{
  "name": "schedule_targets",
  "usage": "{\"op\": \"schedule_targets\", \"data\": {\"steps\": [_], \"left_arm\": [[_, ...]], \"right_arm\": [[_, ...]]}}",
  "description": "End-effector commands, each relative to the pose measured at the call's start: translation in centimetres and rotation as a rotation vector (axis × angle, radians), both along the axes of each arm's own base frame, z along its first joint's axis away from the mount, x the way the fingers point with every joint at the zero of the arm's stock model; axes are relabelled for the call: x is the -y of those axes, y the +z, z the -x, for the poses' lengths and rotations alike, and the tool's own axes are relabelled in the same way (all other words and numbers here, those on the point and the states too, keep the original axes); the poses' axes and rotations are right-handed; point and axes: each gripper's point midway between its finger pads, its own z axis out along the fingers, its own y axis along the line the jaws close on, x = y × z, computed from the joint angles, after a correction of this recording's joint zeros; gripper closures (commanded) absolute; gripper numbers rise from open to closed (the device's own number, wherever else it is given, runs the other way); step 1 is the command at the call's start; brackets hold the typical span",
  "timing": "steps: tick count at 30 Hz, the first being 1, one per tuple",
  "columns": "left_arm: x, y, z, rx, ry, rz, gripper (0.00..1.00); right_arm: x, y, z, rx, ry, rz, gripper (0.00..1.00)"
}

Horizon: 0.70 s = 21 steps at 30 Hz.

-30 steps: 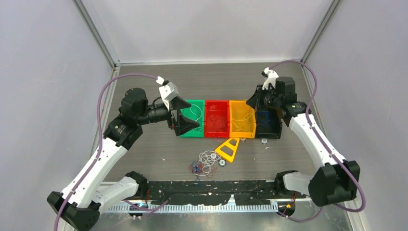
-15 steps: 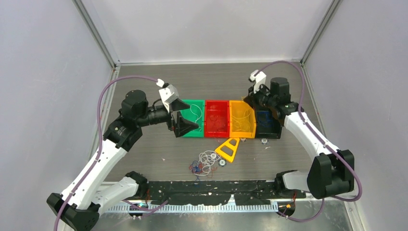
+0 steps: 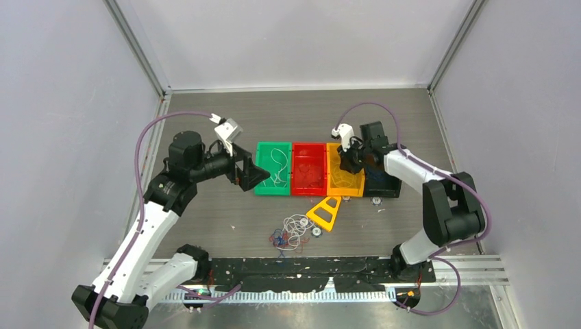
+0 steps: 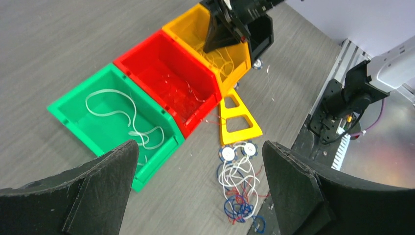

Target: Untangle the cables

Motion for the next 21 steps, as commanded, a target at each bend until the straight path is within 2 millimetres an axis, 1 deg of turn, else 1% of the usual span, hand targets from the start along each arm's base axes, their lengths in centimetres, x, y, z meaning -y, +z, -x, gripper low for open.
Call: {"op": "schedule_targets", "data": {"steps": [1,2,4,6,7,8,9,10,11,12,14,15,16,17,18,19,20,21], "left_arm": [[-0.8,-1.1,0.8,-0.045,0.030,-0.007,0.00],[-1.0,-1.3,0.8,-0.049,0.035,-0.011,0.00],[-1.2,-1.5,0.9,-0.056,0.040,-0.015,0.01],[-1.3,-1.6,1.0,-0.056,0.039,-0.022,0.01],[-1.4,-1.7,1.1,-0.054,0.038,-0.027,0.01],[-1.4,-1.7,1.2,-0.052,0.034,-0.035,0.01],[-1.6,-1.9,1.2,-0.054,0.031,-0.050,0.00],[-1.8,-2.1,1.3,-0.060,0.033,-0.066,0.00],[-2.0,-2.6,1.4,-0.080,0.039,-0.090,0.00],[-2.4,-2.7,1.3,-0.095,0.054,-0.109,0.01],[-2.8,-3.1,1.4,-0.130,0.068,-0.120,0.00],[-3.0,-3.2,1.5,-0.142,0.070,-0.117,0.00],[-3.1,-3.2,1.6,-0.150,0.073,-0.114,0.00],[-3.2,-3.3,1.7,-0.158,0.077,-0.110,0.00],[-3.3,-3.5,1.9,-0.168,0.081,-0.107,0.00],[-3.3,-3.7,2.1,-0.180,0.081,-0.103,0.00],[-3.2,-4.1,2.4,-0.195,0.078,-0.098,0.00],[-3.2,-4.6,2.7,-0.219,0.076,-0.094,0.00]], "right_arm": [[-0.4,1.9,-3.1,0.070,-0.015,0.019,0.95],[-0.4,1.7,-3.3,0.065,-0.019,0.020,0.95],[-0.6,2.0,-3.7,0.071,-0.022,0.019,0.94],[-0.8,2.4,-3.8,0.068,-0.020,0.012,0.87],[-1.0,3.0,-3.9,0.074,-0.016,0.004,0.80],[-1.0,3.1,-3.5,0.056,-0.017,0.003,0.76],[-1.1,3.9,-3.6,0.064,-0.017,-0.003,0.68],[-1.0,4.2,-3.3,0.053,-0.019,-0.003,0.65],[-1.0,4.9,-3.1,0.059,-0.021,-0.007,0.59],[-0.9,5.2,-2.6,0.048,-0.020,-0.005,0.57],[-0.6,6.5,-2.0,0.055,-0.025,-0.005,0.49],[-0.4,7.4,-1.5,0.062,-0.027,-0.006,0.41],[-0.3,8.1,-1.4,0.074,-0.031,-0.004,0.37],[-0.1,9.0,-0.8,0.080,-0.032,-0.002,0.29],[0.0,9.9,-0.8,0.093,-0.033,-0.003,0.25],[0.3,10.7,0.0,0.090,-0.034,-0.002,0.18],[0.1,11.9,0.1,0.103,-0.029,-0.013,0.13],[0.2,12.5,1.2,0.082,-0.015,-0.016,0.11]]}}
